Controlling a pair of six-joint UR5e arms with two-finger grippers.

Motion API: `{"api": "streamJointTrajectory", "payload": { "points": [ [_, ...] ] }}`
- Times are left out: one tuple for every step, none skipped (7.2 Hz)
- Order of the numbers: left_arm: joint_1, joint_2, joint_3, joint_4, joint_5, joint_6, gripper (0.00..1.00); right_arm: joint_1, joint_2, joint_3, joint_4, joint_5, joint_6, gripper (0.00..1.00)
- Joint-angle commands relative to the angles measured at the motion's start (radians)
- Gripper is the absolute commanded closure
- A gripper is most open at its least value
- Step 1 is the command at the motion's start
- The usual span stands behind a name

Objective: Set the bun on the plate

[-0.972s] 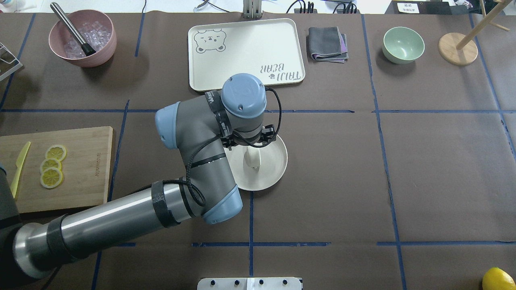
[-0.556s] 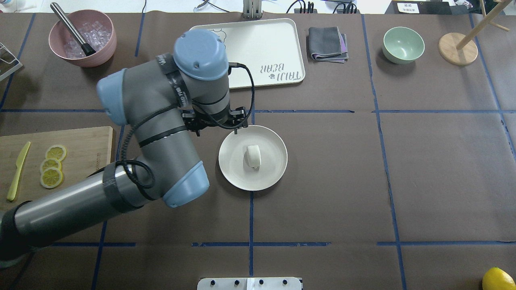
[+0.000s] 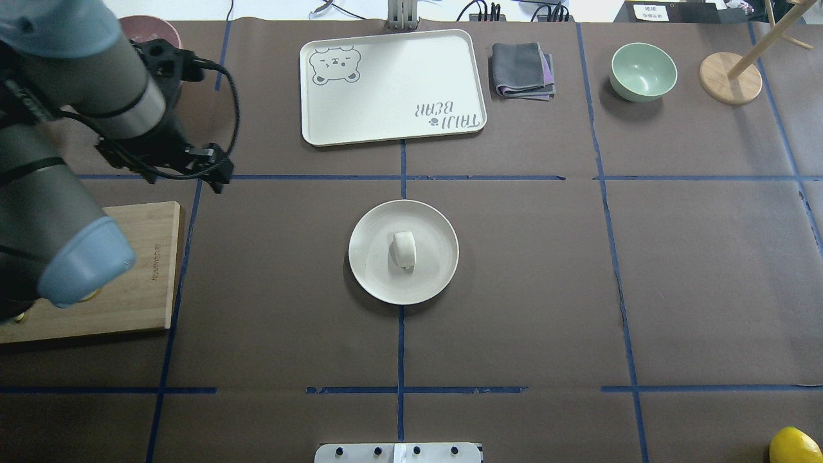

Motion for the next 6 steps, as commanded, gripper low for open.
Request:
{"api": "streamJointTrajectory", "payload": {
  "points": [
    [-0.200,0.176,-0.030,0.001,-0.078,0.313,0.00,-0.001,0.025,-0.032,-0.001,0.006,0.000,0.00],
    [-0.282,0.236,-0.019,-0.002,-0.079,0.411,0.00,0.001,0.025,-0.032,-0.001,0.006,0.000,0.00],
    [-0.383,0.283,0.024,-0.001,-0.120,0.569,0.00,0.001,0.025,-0.033,-0.001,0.006,0.000,0.00],
    [-0.488,0.323,0.123,-0.004,-0.198,0.705,0.00,0.001,0.025,-0.039,0.004,0.008,0.000,0.00],
    [-0.562,0.342,0.233,-0.014,-0.220,0.866,0.00,0.001,0.025,-0.041,0.004,0.008,-0.001,0.00],
    [-0.619,0.345,0.360,-0.061,-0.220,0.941,0.00,0.001,0.025,-0.041,0.004,0.008,-0.001,0.00]
  ]
}}
